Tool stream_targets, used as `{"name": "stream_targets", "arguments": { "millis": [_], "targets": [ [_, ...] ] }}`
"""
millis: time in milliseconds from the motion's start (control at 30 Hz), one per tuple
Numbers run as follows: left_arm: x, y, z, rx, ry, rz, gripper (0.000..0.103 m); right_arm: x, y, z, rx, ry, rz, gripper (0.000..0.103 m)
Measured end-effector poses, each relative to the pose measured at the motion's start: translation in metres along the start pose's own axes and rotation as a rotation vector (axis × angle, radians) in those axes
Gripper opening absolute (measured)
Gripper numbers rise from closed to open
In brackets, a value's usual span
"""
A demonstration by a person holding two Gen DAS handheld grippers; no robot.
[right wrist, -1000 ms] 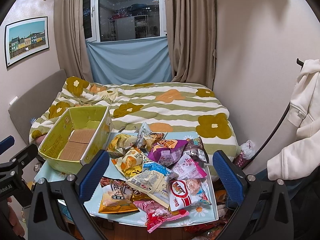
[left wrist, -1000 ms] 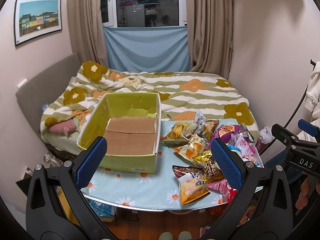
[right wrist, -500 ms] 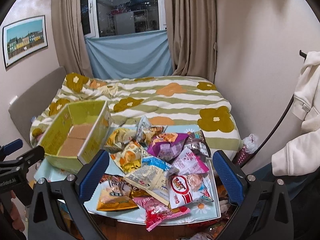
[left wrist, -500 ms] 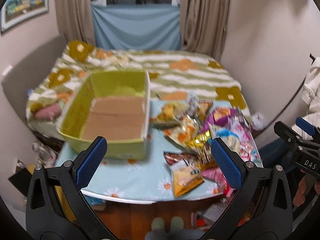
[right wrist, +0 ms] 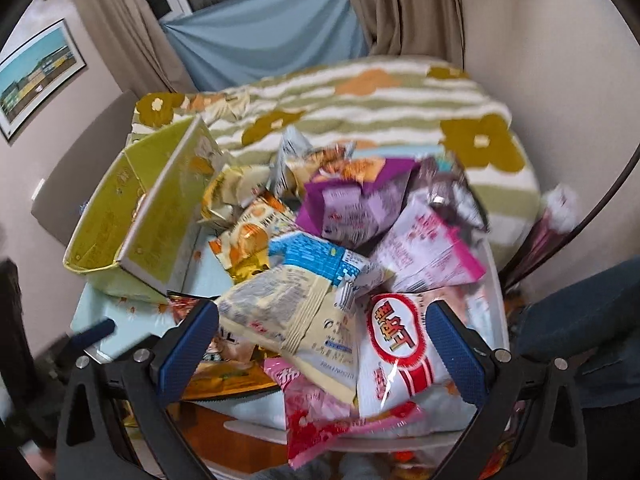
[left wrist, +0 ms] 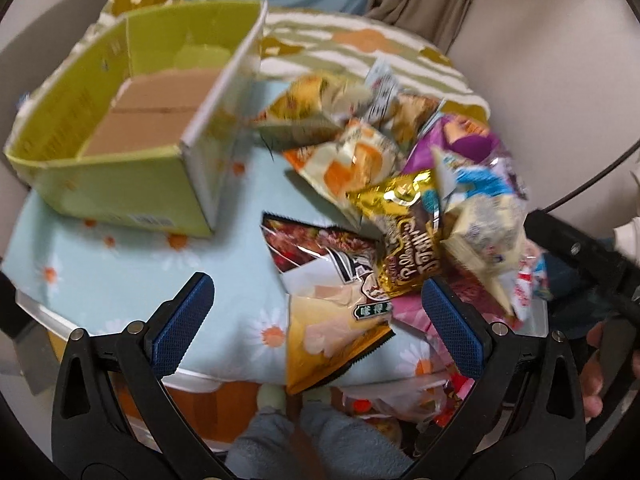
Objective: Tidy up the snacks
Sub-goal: 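Grasp the red-and-white chip bag with the left gripper while the right grasps the blue-white bag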
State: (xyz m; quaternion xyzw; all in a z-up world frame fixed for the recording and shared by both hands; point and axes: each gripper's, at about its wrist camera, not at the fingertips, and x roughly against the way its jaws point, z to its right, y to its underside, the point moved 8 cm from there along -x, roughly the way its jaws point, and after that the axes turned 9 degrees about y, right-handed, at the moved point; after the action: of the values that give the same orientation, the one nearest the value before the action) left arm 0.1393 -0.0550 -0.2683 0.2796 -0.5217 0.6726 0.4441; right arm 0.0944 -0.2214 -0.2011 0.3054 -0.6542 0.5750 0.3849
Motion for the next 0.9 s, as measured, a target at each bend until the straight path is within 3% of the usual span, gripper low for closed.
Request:
{"name": "stream_targets", "arguments": {
  "millis": [167, 367, 600, 767, 833, 900],
  "targets": [
    [-0.036, 0.011, -0.004, 0.054, 0.000, -0.055, 0.102, -0.035, -0.001, 0.000, -0.039, -0.048, -0.098, 0.103],
    [-0.064, 0.027, -0.004, 0.073, 0.019, -0.132, 0.085, -0.057, -0.003, -0.005, -0.015, -0.073, -0.136, 0.103],
    [-0.066, 0.028, -0.007, 0.071, 0.021, -0.127, 0.069, -0.072, -0.007, -0.008, -0.011, -0.095, -0.159, 0.098],
    [-0.057, 0.024, -0.014, 0.063, 0.008, -0.130, 0.065, -0.078, -0.008, -0.010, -0.007, -0.103, -0.168, 0.086],
    [-0.054, 0.023, -0.018, 0.062, 0.003, -0.129, 0.064, -0.080, -0.007, -0.012, -0.004, -0.107, -0.172, 0.073],
    [-0.054, 0.023, -0.017, 0.056, -0.004, -0.126, 0.064, -0.079, -0.006, -0.012, 0.001, -0.104, -0.174, 0.068]
  ]
}}
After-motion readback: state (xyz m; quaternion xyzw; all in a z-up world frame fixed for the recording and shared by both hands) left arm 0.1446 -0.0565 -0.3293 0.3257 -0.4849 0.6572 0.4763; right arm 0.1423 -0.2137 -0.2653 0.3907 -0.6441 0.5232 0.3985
